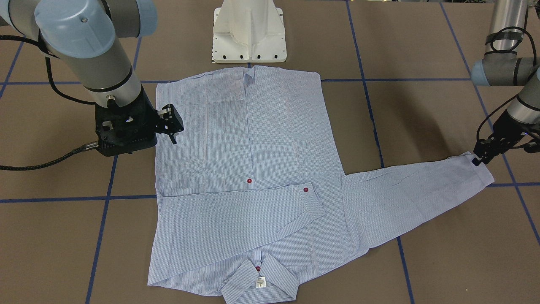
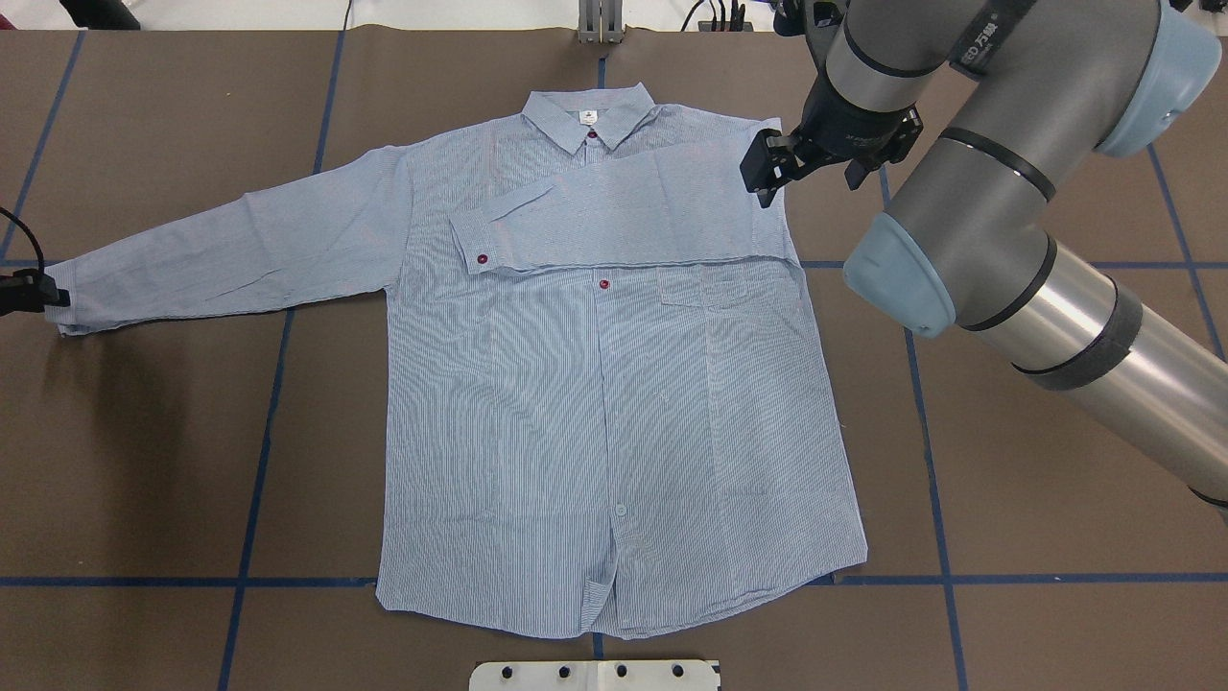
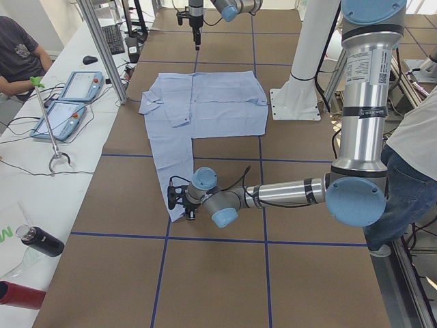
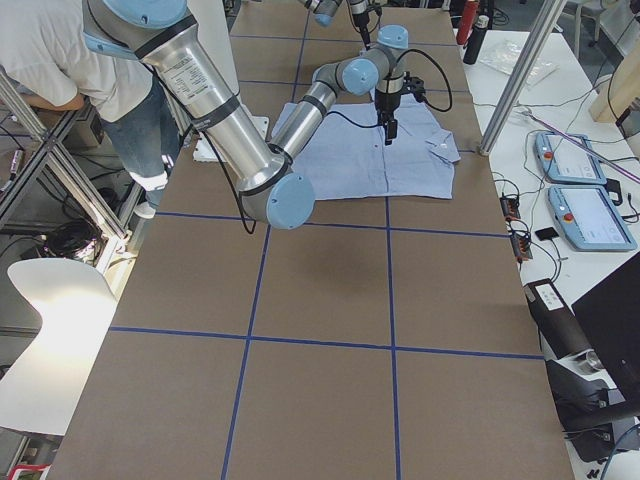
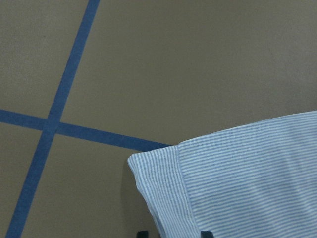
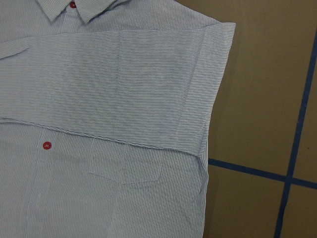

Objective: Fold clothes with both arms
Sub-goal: 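Release the cuff and move right gripper to shoulder while left gripper reaches other cuff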

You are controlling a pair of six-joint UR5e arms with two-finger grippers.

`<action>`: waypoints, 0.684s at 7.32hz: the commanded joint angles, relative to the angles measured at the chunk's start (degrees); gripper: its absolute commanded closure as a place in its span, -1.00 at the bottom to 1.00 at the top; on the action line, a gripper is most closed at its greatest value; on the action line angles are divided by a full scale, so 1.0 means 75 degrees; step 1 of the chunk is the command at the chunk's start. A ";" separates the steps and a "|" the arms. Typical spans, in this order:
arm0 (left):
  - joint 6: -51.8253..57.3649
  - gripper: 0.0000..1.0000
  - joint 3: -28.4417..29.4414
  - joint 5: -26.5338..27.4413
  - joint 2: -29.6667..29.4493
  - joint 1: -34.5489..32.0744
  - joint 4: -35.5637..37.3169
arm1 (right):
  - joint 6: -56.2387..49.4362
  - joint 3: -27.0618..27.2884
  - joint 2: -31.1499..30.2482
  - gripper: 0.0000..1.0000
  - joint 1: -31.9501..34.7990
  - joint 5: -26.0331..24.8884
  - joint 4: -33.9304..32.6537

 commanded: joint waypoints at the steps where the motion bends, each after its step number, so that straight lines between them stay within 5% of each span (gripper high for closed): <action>1: -0.0012 1.00 -0.0025 -0.0046 -0.0033 0.0008 -0.0007 | -0.0009 -0.0001 -0.0024 -1.00 0.0008 -0.0001 -0.0005; 3: 0.0024 1.00 -0.0304 -0.0337 -0.0033 -0.0003 0.0086 | -0.0021 0.0046 -0.0128 -1.00 0.0008 0.0011 0.0018; 5: 0.0000 1.00 -0.1681 -0.0668 -0.0056 -0.0050 0.1284 | -0.0068 0.0162 -0.0350 -1.00 0.0078 0.0243 0.0018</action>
